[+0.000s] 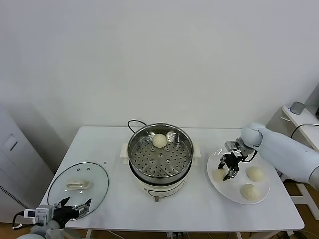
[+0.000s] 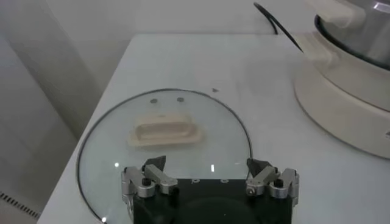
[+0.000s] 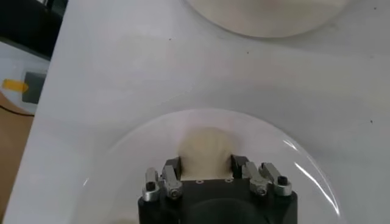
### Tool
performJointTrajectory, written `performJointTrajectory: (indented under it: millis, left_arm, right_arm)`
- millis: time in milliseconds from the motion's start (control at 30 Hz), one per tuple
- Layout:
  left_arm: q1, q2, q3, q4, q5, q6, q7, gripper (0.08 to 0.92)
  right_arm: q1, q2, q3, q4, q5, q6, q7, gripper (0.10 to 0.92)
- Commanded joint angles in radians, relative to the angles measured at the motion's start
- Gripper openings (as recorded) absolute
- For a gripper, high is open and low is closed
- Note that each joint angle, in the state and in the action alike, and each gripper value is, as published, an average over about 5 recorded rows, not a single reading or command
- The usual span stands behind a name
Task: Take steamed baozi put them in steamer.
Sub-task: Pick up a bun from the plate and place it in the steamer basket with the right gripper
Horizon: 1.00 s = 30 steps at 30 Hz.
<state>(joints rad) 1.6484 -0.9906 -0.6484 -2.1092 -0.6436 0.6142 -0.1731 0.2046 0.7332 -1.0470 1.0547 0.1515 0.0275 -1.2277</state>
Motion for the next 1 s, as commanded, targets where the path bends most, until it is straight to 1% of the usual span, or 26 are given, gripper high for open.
performJointTrajectory:
  millis: [33, 300, 467, 733, 1000]
  left_arm:
    - [-0.001, 0.001, -0.001, 0.002, 0.000, 0.000, -0.004, 0.823]
    - [0.000, 0.002, -0.001, 0.003, 0.001, -0.001, -0.006, 0.823]
    - [-0.001, 0.005, -0.002, 0.003, 0.000, -0.002, -0.008, 0.823]
    - [-0.003, 0.008, -0.002, 0.003, 0.000, -0.004, -0.009, 0.823]
    - [-0.003, 0.004, -0.002, 0.002, 0.000, -0.004, -0.010, 0.823]
  right_arm:
    - [0.345, -0.064, -0.225, 0.120, 0.170, -0.069, -0.066, 0.509]
    - [0.617, -0.035, -0.380, 0.209, 0.384, -0.172, -0.057, 0.510]
    - [0.711, 0.013, -0.441, 0.260, 0.508, -0.252, -0.024, 0.511]
    - [0.697, 0.119, -0.422, 0.357, 0.700, -0.376, 0.129, 0.509]
    - [0.616, 0.217, -0.379, 0.391, 0.784, -0.465, 0.273, 0.509]
